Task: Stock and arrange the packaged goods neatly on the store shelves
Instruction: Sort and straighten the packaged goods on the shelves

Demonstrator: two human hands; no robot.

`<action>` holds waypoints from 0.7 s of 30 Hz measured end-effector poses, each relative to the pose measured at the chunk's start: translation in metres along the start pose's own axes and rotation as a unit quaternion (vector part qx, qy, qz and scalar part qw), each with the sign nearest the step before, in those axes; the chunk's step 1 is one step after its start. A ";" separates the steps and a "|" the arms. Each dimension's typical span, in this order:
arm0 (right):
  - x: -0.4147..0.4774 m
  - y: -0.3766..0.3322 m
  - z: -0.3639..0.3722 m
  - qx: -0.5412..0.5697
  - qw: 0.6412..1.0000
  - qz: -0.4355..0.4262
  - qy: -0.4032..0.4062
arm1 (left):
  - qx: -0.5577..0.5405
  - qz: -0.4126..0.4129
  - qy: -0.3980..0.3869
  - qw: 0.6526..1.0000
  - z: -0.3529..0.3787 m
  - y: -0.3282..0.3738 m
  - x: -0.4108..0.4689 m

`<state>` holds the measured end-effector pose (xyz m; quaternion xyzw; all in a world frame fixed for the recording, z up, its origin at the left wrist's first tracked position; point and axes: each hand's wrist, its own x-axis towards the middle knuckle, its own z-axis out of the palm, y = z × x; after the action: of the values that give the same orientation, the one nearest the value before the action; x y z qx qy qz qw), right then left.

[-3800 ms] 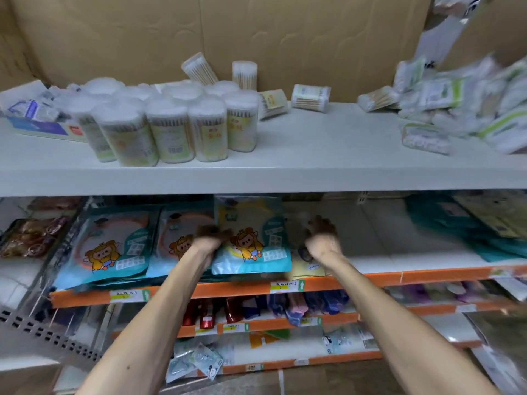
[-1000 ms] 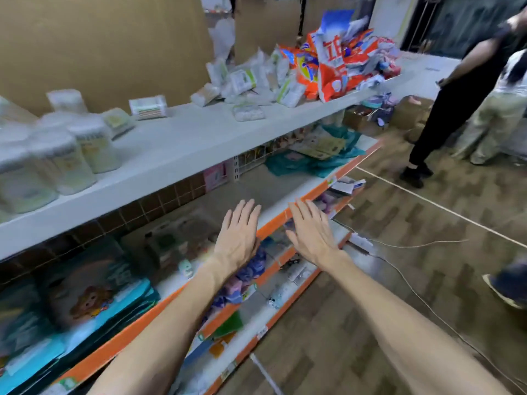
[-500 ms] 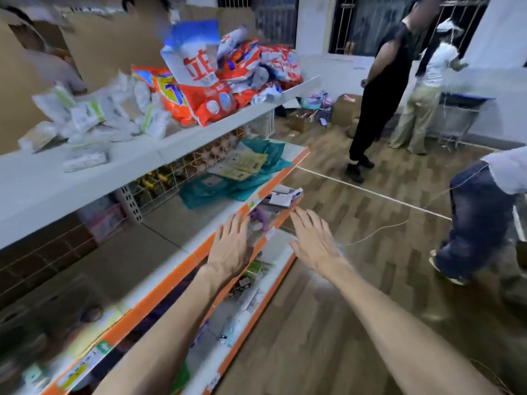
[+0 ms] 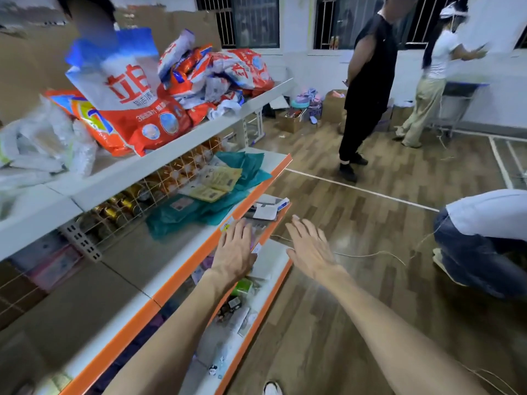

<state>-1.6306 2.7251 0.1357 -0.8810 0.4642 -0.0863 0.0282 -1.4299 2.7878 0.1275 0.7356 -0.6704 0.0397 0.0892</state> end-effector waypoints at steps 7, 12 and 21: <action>0.083 0.048 0.009 -0.024 1.000 -0.017 0.011 | -0.055 -0.016 0.005 0.998 0.031 0.020 0.102; 0.161 0.091 0.005 -0.069 0.997 -0.035 -0.005 | -0.089 -0.029 0.009 0.996 0.053 0.033 0.195; 0.292 0.093 0.013 -0.087 0.991 -0.099 -0.011 | -0.097 -0.085 -0.008 0.992 0.055 -0.015 0.277</action>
<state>-1.5420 2.4320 0.1480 -0.9226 0.3803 -0.0381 -0.0521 -1.3911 2.5080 0.1213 0.7782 -0.6066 -0.0395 0.1577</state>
